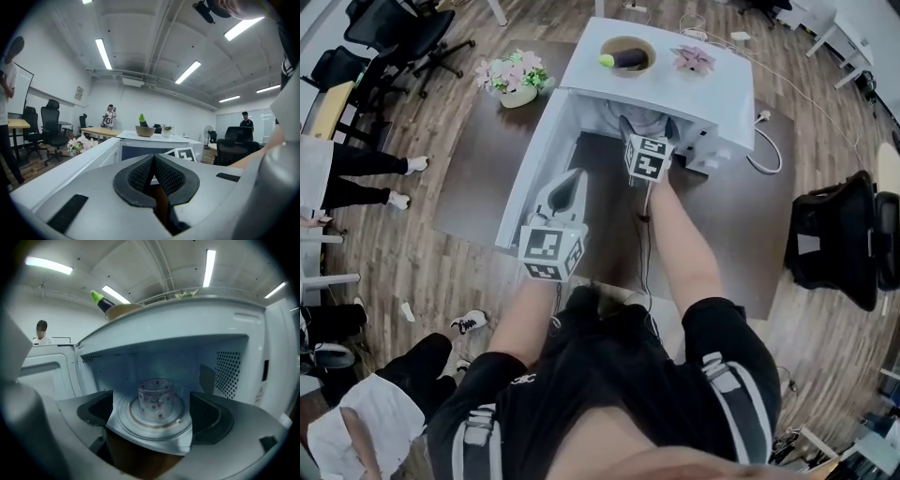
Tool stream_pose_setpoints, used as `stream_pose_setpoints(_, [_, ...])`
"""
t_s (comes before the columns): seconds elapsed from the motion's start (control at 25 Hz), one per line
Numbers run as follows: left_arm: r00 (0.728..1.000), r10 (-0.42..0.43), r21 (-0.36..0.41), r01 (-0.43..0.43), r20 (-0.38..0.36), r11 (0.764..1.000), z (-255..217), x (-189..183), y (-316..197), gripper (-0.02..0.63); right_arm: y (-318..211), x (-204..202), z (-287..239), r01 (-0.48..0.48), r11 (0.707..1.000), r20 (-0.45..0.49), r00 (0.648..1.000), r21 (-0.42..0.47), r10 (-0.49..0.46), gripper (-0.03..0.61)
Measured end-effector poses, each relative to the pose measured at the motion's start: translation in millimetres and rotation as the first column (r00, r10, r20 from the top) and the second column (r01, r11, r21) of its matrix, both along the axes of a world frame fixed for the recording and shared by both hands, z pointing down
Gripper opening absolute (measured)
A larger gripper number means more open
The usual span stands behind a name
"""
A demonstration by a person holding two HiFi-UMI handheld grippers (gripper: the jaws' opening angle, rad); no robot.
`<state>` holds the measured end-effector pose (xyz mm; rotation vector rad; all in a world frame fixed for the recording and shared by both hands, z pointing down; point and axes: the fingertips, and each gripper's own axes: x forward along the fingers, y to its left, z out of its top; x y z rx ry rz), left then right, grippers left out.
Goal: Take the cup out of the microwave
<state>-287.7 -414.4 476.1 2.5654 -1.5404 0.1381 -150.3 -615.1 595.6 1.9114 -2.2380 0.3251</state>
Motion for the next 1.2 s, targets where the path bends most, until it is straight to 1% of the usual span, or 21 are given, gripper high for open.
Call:
stream_pose_setpoints(0.28, [1.0, 0.0, -0.051, 0.001, 0.023, 0.999, 33, 1, -18, 0.002, -55, 2, 34, 0.016, 0.999, -0.041, 0.999, -0.05, -0.018, 0.491])
stream_pose_setpoints(0.4, [1.0, -0.001, -0.06, 0.002, 0.03, 0.998, 39, -1, -23, 0.002, -74, 3, 43, 0.009, 0.999, -0.041, 0.999, -0.049, -0.011, 0.491])
stream_pose_setpoints(0.48, [0.999, 0.003, -0.065, -0.001, 0.038, 0.998, 43, -2, -25, 0.002, -82, 3, 49, 0.003, 0.998, -0.04, 0.999, -0.069, -0.006, 0.491])
stream_pose_setpoints(0.64, [0.999, 0.015, -0.076, -0.011, 0.051, 0.997, 49, -3, -27, 0.002, -90, 5, 52, -0.023, 0.994, -0.078, 0.997, -0.107, 0.015, 0.491])
stream_pose_setpoints(0.76, [0.998, 0.02, -0.089, -0.016, 0.052, 0.996, 53, -3, -27, 0.002, -91, 4, 53, -0.02, 0.993, -0.119, 0.993, -0.119, 0.005, 0.49])
stream_pose_setpoints(0.8, [0.998, 0.022, -0.093, -0.017, 0.052, 0.996, 54, -3, -26, 0.002, -90, 4, 53, -0.019, 0.993, -0.136, 0.991, -0.12, 0.003, 0.483])
stream_pose_setpoints(0.88, [0.998, 0.026, -0.097, -0.021, 0.05, 0.995, 56, -1, -24, 0.002, -87, 4, 54, -0.021, 0.993, -0.157, 0.988, -0.117, 0.002, 0.443])
stream_pose_setpoints(1.04, [0.998, 0.031, -0.093, -0.026, 0.047, 0.995, 54, 1, -21, 0.002, -83, 5, 54, -0.015, 0.994, -0.161, 0.987, -0.106, -0.002, 0.44])
stream_pose_setpoints(1.2, [0.998, 0.032, -0.094, -0.028, 0.048, 0.995, 56, 1, -15, 0.002, -71, 1, 52, 0.0, 0.997, -0.124, 0.992, -0.076, -0.009, 0.439])
